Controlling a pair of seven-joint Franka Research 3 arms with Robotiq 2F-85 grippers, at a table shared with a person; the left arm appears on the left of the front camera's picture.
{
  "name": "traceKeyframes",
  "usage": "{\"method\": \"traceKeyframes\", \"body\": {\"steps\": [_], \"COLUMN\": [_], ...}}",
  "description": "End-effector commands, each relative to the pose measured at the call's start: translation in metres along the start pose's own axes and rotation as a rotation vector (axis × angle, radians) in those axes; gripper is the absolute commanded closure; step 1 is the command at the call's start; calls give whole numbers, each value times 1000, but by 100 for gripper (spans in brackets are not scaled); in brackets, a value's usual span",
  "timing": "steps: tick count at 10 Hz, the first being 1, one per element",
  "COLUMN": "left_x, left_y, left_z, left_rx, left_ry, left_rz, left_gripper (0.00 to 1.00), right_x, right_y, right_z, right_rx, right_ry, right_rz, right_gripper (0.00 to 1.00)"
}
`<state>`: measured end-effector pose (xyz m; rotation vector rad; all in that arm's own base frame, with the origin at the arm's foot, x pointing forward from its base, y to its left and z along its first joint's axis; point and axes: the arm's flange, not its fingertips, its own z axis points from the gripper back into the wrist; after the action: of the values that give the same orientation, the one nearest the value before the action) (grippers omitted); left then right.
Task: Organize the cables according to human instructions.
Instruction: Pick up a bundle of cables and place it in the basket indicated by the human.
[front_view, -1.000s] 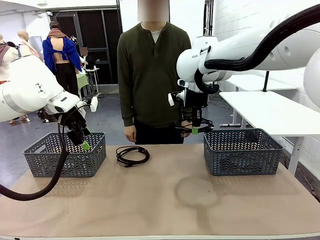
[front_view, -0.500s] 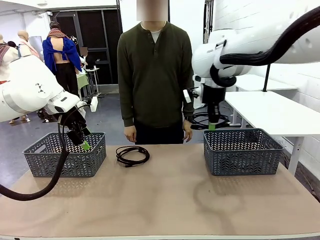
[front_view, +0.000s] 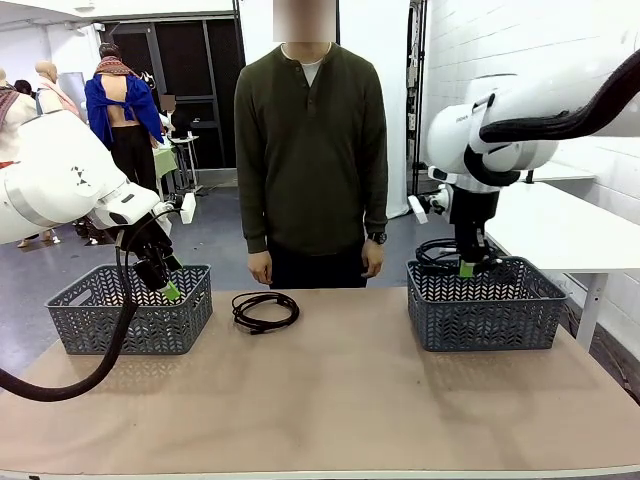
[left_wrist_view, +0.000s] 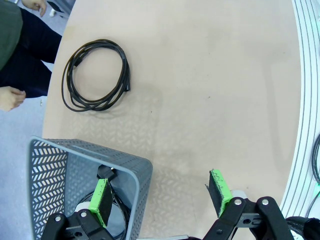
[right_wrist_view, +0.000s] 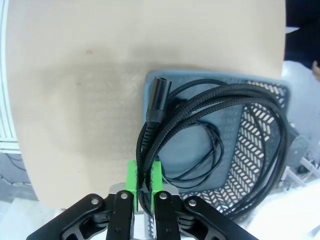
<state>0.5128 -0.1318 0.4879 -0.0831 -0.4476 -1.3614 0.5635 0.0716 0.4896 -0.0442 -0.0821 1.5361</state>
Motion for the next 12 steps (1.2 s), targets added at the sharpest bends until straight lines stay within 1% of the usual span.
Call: {"method": "traceKeyframes", "body": {"steps": [1, 2, 5, 12], "left_x": [1, 1, 1, 1], "left_y": [1, 1, 1, 1], "left_z": [2, 2, 2, 2], "left_rx": [-7, -7, -7, -7], "left_ry": [-2, -2, -2, -2], "left_rz": [3, 3, 3, 3], "left_gripper": [0, 0, 0, 0], "right_x": [-9, -14, -22, -31], "right_y": [-7, -16, -34, -56], "right_z": [-12, -19, -37, -57], "right_rx": [-17, -17, -12, -21], "right_ry": [-33, -29, -31, -26], "right_rz": [26, 18, 53, 38], "right_gripper": [100, 100, 100, 100]}}
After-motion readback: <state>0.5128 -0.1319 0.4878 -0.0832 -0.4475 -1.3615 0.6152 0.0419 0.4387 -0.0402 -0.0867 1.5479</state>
